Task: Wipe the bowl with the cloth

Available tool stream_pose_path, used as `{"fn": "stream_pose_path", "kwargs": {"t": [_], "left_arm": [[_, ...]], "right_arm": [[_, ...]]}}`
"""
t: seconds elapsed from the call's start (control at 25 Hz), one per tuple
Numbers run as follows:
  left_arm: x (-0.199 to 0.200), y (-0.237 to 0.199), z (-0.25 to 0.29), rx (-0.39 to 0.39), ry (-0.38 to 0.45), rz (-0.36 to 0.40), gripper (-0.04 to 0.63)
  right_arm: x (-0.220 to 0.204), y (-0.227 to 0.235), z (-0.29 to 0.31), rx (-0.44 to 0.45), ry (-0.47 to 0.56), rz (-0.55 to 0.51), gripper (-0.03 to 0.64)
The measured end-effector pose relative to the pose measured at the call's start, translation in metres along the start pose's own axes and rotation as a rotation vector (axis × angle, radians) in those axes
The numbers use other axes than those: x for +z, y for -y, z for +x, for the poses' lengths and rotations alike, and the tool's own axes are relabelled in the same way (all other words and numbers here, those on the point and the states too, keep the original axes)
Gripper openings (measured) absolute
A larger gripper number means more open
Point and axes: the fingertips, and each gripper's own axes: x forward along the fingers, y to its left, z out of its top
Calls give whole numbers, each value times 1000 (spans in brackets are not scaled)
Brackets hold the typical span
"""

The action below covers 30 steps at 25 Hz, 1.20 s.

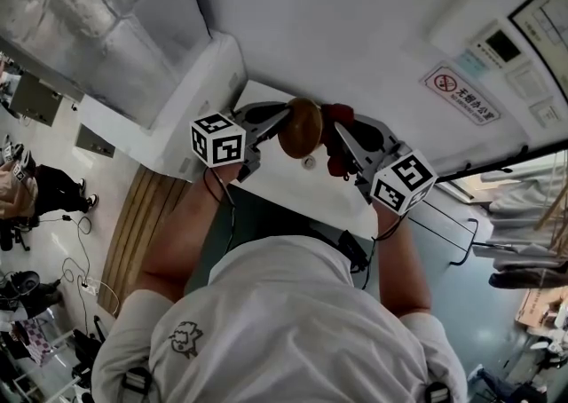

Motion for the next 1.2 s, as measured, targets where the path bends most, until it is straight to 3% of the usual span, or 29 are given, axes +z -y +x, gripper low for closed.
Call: {"fn": "stream_pose_path", "kwargs": {"t": [0.2,0.28,0.96,1.2], "left_arm": [[-16,33,10,-154,-89,96,25],[-27,40,15,-176,-127,119,25],[-86,-19,22,-29,-225,4,25],[-104,-40,26,42,-261,-3,25]], "right_arm": [[-1,11,0,-27,5,-1,48],[-3,16,0,-49,7,-5,48],[-94,60,-28,-148,-88,154,48],[-132,72,-30,-160,-124,213,48]]}}
